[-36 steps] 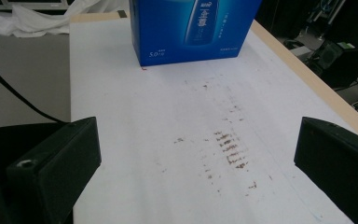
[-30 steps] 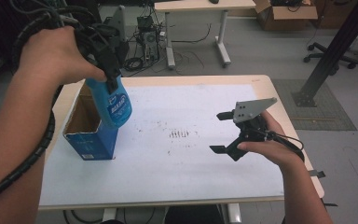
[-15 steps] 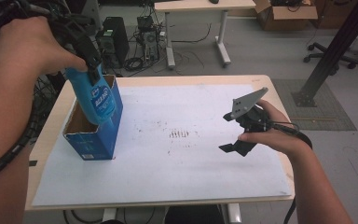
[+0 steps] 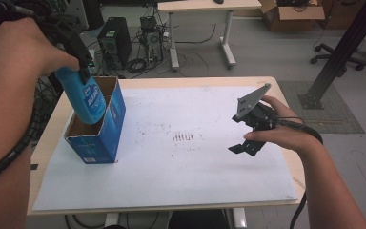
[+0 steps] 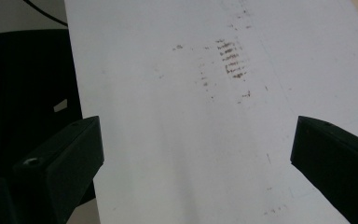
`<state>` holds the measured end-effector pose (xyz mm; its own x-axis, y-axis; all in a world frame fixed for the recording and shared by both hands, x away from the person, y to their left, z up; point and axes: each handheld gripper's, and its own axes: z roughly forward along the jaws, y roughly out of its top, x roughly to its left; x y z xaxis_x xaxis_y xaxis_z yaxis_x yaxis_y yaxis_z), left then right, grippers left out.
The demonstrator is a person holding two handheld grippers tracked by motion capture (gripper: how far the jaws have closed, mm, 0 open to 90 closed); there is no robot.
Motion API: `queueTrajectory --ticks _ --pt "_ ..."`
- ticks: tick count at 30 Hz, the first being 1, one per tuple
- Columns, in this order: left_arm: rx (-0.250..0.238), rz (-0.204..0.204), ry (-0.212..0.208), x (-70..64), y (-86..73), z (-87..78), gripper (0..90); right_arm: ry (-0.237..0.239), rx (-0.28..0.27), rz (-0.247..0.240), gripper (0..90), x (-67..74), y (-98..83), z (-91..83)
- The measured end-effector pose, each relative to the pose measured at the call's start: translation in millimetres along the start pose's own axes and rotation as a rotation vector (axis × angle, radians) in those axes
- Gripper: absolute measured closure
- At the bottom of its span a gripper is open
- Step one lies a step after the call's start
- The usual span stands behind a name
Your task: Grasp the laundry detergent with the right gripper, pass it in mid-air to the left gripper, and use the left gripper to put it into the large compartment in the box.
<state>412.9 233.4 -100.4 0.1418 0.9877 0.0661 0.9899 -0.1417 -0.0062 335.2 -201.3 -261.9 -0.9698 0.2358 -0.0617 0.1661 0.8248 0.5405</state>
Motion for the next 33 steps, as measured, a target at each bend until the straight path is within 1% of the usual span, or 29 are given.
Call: queueTrajectory --ticks 2,5,8,10,15,18,19,21,24,27,33 --pt "0.007 -0.005 -0.001 2.3 1.6 3.3 38.0 -0.009 0.007 0.004 2.4 -0.9 -0.8 -2.5" --pt "0.006 -0.018 0.000 4.8 3.4 6.3 38.0 -0.002 0.019 0.009 2.5 -2.1 -1.3 -6.1" --pt "0.012 -0.025 0.014 6.9 6.1 9.7 38.0 -0.005 0.034 0.010 2.5 -1.2 -0.7 -9.9" --pt "0.013 -0.032 0.021 8.4 7.6 11.5 38.0 -0.004 0.033 0.004 2.5 -0.5 -0.2 -12.2" --pt "0.015 -0.037 0.016 12.9 9.8 16.6 38.0 0.002 0.046 0.008 2.6 0.6 0.5 -15.5" --pt "0.008 -0.042 0.029 15.5 9.9 21.1 38.0 0.003 0.057 0.008 2.6 0.4 0.9 -16.4" --pt "0.008 -0.036 0.033 16.1 10.1 22.3 38.0 0.004 0.056 0.009 2.7 0.3 1.2 -16.9" --pt "0.011 -0.036 0.031 18.2 10.2 27.1 38.0 0.004 0.060 0.006 2.5 0.3 1.8 -17.3" --pt "0.016 -0.033 0.018 21.3 10.6 34.5 38.0 0.017 0.049 0.000 2.7 1.3 2.7 -16.9" --pt "0.025 -0.028 0.013 22.9 11.7 42.6 38.1 0.020 0.056 -0.002 2.7 2.0 3.9 -16.2" --pt "0.019 -0.030 0.014 26.0 12.7 58.3 38.0 0.018 0.056 0.000 2.7 3.1 5.0 -17.6"
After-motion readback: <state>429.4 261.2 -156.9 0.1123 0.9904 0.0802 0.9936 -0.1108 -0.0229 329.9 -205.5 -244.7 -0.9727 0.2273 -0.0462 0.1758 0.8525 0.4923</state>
